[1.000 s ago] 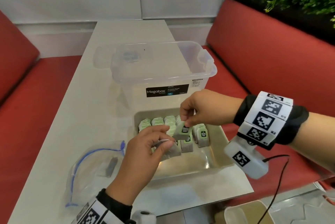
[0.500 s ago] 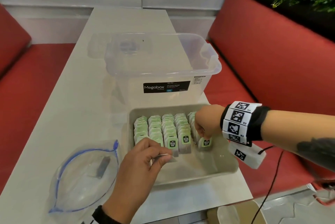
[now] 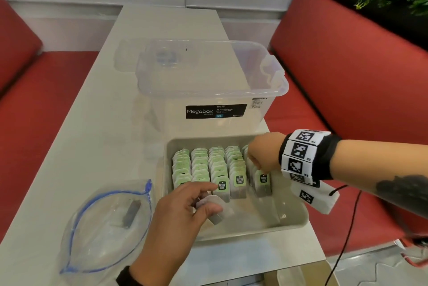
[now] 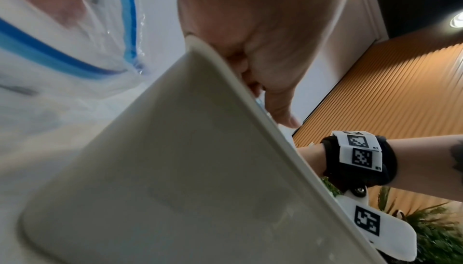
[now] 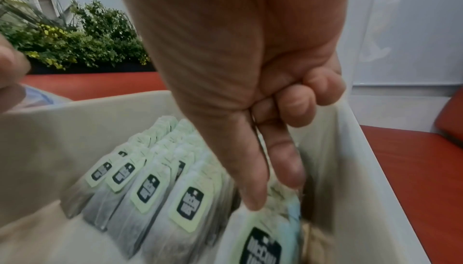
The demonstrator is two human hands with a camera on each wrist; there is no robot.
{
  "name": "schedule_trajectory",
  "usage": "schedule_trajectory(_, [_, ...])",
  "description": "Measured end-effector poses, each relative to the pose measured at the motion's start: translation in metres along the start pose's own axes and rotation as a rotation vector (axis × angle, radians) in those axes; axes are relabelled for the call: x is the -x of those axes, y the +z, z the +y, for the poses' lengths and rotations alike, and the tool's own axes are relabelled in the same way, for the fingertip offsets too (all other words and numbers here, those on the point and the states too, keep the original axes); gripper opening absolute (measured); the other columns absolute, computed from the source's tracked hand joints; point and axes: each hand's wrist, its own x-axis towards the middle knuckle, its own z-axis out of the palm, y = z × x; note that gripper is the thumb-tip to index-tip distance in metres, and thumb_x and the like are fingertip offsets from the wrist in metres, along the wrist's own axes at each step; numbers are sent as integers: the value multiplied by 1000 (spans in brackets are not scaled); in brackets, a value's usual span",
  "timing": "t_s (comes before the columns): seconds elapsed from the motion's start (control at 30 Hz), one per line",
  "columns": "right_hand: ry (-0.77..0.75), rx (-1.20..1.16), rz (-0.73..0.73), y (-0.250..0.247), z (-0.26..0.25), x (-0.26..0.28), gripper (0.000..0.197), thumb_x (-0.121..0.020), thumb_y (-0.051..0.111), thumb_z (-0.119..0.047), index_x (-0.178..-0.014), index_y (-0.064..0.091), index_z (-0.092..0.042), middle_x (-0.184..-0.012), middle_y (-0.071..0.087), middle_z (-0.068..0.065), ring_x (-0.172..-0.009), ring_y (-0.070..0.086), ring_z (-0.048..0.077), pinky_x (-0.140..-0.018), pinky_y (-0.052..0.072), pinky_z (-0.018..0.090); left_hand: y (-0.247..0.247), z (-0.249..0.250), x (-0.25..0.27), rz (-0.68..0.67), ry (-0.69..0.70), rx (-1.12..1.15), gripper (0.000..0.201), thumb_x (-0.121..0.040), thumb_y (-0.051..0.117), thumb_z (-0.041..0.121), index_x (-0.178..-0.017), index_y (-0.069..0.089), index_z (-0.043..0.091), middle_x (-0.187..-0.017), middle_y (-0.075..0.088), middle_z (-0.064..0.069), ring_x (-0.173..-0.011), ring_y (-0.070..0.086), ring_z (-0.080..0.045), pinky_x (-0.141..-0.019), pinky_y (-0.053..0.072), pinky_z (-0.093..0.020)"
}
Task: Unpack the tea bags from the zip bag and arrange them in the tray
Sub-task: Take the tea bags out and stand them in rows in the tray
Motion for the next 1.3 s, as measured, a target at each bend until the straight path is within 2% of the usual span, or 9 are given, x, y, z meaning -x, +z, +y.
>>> schedule_trajectory(0.17, [-75,-199,217,-17,-3,28,17,-84,65,-32,-98,65,-22,-92,63,-3,-80,54,16,-62,40,26,-7,2,-9,113,-105,152,36,-77,72,9,-92,68,42,-80,70,12,-74,65,-7,-70,57,-28])
schedule_trajectory(0.3, [-269,-658,379,-25,-25,53,17,-86,62,-39,-95,63,-24,-89,65,-9,-79,57,6,-73,46,21,-14,13,-15,136,-25,15,36,-81,69,10,-98,64,42,-76,68,15,-71,61,5,-73,50,-13])
schedule_trajectory(0.47, [-335,-993,495,-18,-58,57,20,-85,67,-17,-104,60,-17,-76,55,-13,-56,50,-13,-54,39,6,-20,27,-21,146,-5,34,50,-76,73,5,-95,56,48,-80,68,11,-63,63,1,-69,51,-16])
schedule_trajectory(0.63, [-321,-1395,477,-10,-67,58,18,-91,58,-5,-79,55,-19,-54,53,-13,-43,48,1,-47,38,15,-29,37,-22,217,21,114,16,-89,57,27,-93,57,42,-90,69,11,-70,66,-3,-68,55,-31])
schedule_trajectory(0.73, [-362,-1635,466,-4,-68,62,20,-91,56,-1,-77,56,-16,-51,56,-13,-42,46,4,-45,37,15,-33,37,-19,122,-221,277,24,-95,37,36,-91,58,24,-93,67,2,-72,67,-8,-68,56,-38])
schedule_trajectory(0.8, [-384,-1656,490,-2,-70,63,18,-88,61,-2,-77,62,-16,-61,58,-9,-50,41,3,-51,36,12,-35,40,-16,-89,-405,419,30,-97,34,36,-100,58,19,-97,67,-5,-82,69,-16,-70,57,-40])
schedule_trajectory(0.93, [-393,-1652,495,0,-72,63,17,-83,68,-9,-77,69,-26,-71,53,6,-59,31,11,-56,30,17,-35,44,-12,-315,-440,681,27,-94,43,23,-114,57,14,-89,71,-3,-83,69,-17,-68,58,-33])
schedule_trajectory(1.17, [-292,-1572,488,-10,-65,76,18,-97,48,-25,-96,64,-18,-81,62,-8,-59,48,7,-55,40,21,-26,41,-13,-84,-380,657,10,-90,54,12,-97,61,11,-87,70,-8,-74,67,-17,-66,56,-30])
schedule_trajectory(1.3, [-212,-1260,561,-23,-61,85,11,-83,71,-25,-85,66,-15,-70,62,-5,-56,51,1,-56,43,13,-21,43,-11,-81,-362,629,7,-91,55,14,-94,61,15,-83,72,-3,-77,69,-15,-73,55,-33])
